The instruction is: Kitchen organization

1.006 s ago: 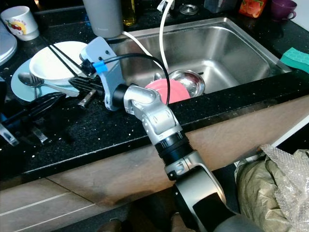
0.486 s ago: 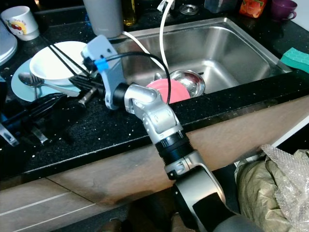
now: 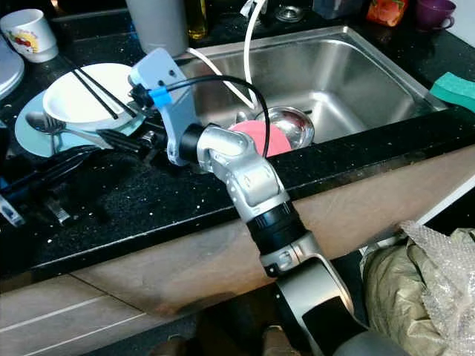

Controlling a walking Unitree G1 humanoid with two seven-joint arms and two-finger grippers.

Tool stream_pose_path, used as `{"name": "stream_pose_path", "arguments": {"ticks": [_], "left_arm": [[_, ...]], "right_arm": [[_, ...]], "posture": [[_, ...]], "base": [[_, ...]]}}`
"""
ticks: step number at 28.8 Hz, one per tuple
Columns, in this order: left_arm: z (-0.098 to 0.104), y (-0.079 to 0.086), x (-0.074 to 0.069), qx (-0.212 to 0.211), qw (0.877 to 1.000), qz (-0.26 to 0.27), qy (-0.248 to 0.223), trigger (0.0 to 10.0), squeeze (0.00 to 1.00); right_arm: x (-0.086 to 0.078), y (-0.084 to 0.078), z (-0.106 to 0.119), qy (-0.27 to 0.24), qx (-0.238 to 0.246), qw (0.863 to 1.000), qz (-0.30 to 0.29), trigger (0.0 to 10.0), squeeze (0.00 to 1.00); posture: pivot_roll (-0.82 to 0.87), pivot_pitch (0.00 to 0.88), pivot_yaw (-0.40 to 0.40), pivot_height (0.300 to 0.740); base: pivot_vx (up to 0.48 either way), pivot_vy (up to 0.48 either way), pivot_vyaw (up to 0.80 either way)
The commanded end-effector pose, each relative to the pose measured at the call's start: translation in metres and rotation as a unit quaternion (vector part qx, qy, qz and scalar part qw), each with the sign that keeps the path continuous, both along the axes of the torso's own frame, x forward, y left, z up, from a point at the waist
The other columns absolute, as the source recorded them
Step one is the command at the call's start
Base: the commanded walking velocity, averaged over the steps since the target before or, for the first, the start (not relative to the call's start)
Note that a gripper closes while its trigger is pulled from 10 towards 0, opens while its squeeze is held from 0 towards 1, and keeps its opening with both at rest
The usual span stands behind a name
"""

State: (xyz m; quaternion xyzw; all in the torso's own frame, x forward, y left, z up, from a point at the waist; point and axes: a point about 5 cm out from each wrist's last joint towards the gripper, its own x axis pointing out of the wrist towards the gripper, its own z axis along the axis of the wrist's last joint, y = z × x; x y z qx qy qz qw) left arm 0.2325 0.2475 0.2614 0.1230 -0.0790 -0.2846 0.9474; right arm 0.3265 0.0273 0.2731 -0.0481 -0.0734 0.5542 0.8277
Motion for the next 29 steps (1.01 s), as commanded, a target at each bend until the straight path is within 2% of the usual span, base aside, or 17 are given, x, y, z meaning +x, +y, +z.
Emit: {"name": "stream_pose_path", "arguments": {"ticks": [1, 3, 5, 19, 29], "left_arm": [[0.000, 0.005, -0.003, 0.006, 1.000, 0.004, 0.008, 10.0, 0.00], [0.000, 0.006, -0.003, 0.008, 1.000, 0.005, 0.008, 10.0, 0.00], [0.000, 0.006, -0.003, 0.008, 1.000, 0.005, 0.009, 10.0, 0.00], [0.000, 0.007, -0.005, 0.012, 1.000, 0.004, 0.010, 10.0, 0.00], [-0.001, 0.006, -0.007, 0.011, 1.000, 0.002, 0.013, 10.0, 0.00]], "right_arm": [[-0.005, 0.005, -0.006, 0.004, -0.015, 1.000, 0.011, 10.0, 1.00], [-0.004, 0.007, -0.009, 0.006, -0.019, 1.000, 0.002, 10.0, 1.00], [-0.001, 0.007, -0.010, 0.006, -0.019, 1.000, -0.011, 10.0, 0.00], [0.010, 0.010, -0.006, 0.016, 0.003, 0.999, -0.051, 10.0, 0.00], [0.003, 0.008, 0.010, 0.000, 0.017, 1.000, -0.023, 10.0, 0.00]], "posture": [[0.05, 0.160, -0.005, 0.740], [0.05, 0.158, -0.005, 0.740], [0.05, 0.157, -0.005, 0.740], [0.06, 0.150, -0.009, 0.740], [0.05, 0.157, -0.006, 0.740]], "base": [[0.000, 0.000, 0.00], [0.000, 0.000, 0.00], [0.000, 0.000, 0.00], [0.000, 0.000, 0.00], [0.000, 0.000, 0.00]]}}
